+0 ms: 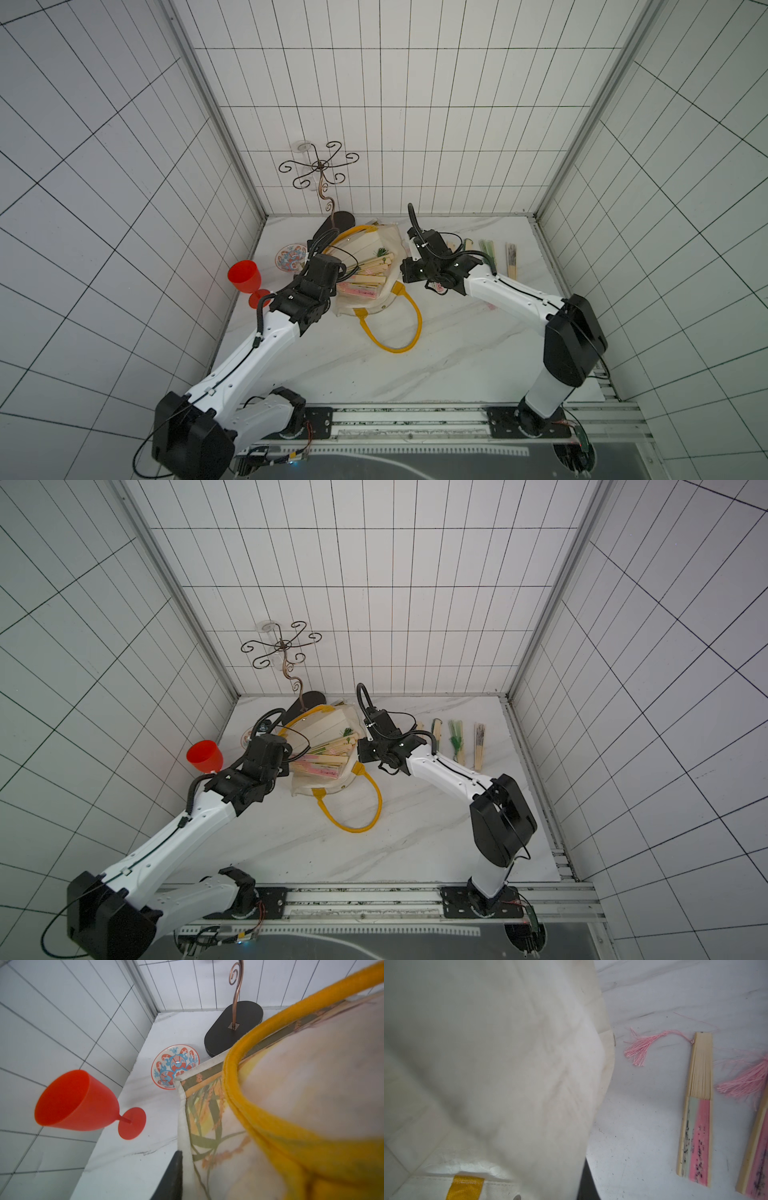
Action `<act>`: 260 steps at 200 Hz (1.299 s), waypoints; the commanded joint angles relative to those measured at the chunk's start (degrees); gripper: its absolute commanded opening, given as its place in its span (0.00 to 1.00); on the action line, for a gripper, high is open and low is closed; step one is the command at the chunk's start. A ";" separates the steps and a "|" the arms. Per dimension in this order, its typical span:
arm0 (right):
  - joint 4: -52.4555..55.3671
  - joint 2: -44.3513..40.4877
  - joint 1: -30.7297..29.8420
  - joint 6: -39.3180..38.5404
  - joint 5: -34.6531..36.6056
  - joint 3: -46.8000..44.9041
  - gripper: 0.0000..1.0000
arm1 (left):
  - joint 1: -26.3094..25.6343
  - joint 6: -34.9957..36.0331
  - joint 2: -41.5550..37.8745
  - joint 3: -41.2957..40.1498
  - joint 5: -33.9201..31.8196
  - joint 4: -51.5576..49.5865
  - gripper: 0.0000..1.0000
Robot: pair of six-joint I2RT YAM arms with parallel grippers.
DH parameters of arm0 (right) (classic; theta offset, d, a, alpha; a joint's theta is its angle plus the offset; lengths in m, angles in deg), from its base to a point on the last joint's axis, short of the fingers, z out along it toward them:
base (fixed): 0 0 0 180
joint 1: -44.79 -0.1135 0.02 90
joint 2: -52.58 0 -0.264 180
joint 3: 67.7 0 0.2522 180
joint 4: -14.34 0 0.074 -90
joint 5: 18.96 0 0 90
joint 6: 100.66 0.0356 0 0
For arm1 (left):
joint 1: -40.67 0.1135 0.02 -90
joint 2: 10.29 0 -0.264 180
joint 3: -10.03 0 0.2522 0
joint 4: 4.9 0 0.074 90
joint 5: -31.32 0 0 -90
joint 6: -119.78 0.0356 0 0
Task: Take out the folding fans from the tote bags
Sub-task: Adjust the canvas bag at the center of the board.
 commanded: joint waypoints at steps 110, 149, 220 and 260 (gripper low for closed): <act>-13.33 -7.81 -0.23 -8.61 1.53 -17.00 0.17 | 2.40 25.71 -1.76 -2.38 13.58 21.83 0.00; -14.70 -5.09 -0.23 -7.91 -0.47 -17.74 0.30 | 2.83 27.00 -3.44 -7.61 14.76 28.30 0.00; -5.07 -13.88 -0.28 -8.00 4.42 -14.24 0.53 | 2.85 23.94 -3.35 -6.03 12.24 26.18 0.00; -1.59 -21.69 -3.81 -10.01 8.52 -14.47 0.46 | 2.85 22.72 -2.97 -5.74 12.34 25.37 0.00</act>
